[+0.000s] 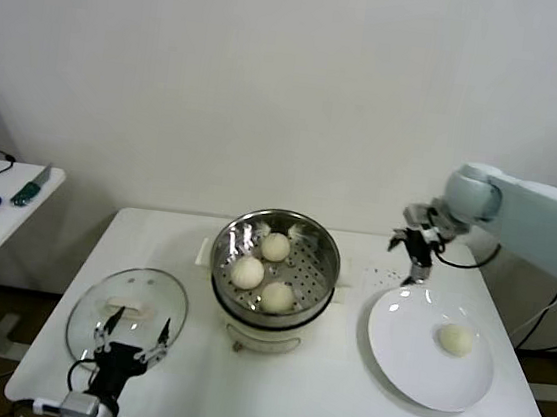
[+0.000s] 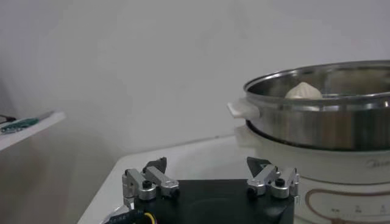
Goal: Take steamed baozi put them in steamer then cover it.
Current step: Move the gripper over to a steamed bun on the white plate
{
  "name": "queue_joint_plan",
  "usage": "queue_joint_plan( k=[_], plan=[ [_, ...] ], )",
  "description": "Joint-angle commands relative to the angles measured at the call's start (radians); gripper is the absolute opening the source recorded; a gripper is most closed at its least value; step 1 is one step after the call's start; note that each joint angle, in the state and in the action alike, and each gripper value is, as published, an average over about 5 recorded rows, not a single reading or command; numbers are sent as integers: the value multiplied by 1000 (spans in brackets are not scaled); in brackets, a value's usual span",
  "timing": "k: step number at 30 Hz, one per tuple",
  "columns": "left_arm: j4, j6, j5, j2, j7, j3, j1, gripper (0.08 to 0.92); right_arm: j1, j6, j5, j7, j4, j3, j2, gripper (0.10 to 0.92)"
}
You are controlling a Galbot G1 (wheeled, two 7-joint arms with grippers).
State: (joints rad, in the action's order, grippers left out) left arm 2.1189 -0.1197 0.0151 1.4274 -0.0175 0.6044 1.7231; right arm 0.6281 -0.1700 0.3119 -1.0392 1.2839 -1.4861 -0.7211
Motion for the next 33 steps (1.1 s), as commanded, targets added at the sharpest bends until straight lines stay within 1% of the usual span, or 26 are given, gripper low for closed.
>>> queue_joint_plan(
  k=[1, 8, 17, 23, 33],
  plan=[
    [-4, -3, 11, 10, 2, -2, 6, 823, -314, -32, -263, -50, -83, 205, 186, 823],
    [-8, -10, 24, 16, 8, -3, 8, 823, -469, -7, -342, -47, -161, 343, 161, 823],
    [-20, -12, 42, 26, 11, -21, 7, 823, -511, 8, -353, -46, -222, 361, 117, 823],
    [-22, -8, 43, 24, 10, -18, 12, 823, -555, 42, -394, -38, -271, 411, 98, 823],
    [-22, -3, 57, 27, 10, -24, 13, 823, -571, 59, -408, -34, -312, 445, 54, 823]
  ],
)
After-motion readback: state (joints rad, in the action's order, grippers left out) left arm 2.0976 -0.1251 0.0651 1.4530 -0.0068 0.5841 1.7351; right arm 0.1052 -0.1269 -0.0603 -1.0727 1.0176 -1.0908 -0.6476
